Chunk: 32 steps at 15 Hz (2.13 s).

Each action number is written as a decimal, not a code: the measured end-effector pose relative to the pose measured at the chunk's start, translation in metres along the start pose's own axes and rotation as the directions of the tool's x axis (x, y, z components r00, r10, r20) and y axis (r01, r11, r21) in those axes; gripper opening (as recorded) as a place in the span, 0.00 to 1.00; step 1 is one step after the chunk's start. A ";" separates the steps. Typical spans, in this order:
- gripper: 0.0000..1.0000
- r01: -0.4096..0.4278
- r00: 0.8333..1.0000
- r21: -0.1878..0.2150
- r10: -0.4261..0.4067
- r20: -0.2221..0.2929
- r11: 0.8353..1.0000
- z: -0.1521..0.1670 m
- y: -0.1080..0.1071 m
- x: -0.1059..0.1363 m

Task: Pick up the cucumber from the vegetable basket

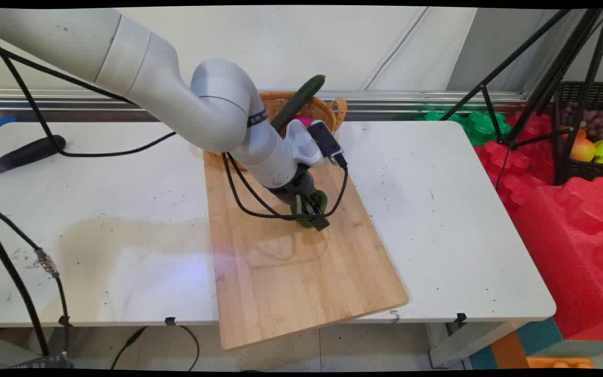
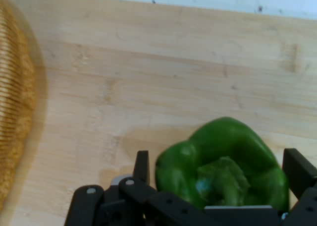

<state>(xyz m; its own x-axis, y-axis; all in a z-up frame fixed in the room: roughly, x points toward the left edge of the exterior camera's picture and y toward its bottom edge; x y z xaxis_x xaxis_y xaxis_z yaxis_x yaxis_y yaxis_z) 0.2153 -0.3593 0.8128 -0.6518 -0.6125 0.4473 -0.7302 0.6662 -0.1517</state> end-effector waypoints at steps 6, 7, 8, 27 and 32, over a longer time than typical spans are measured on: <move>1.00 -0.014 0.999 -0.004 0.014 -0.038 1.000 -0.014 0.005 0.002; 1.00 -0.017 0.998 -0.004 0.017 -0.055 1.000 -0.021 0.004 0.004; 1.00 -0.022 0.997 -0.004 0.021 -0.076 1.000 -0.029 0.003 0.006; 1.00 0.036 0.949 0.077 -0.009 -0.317 0.996 -0.183 -0.090 -0.024; 1.00 0.117 0.944 0.125 -0.071 -0.321 0.985 -0.190 -0.132 -0.036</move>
<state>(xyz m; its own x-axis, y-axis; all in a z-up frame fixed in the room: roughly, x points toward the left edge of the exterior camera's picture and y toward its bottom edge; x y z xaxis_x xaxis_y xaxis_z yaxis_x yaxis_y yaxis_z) 0.3737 -0.3445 0.9843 -0.4977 -0.4890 0.7164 -0.8212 0.5314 -0.2078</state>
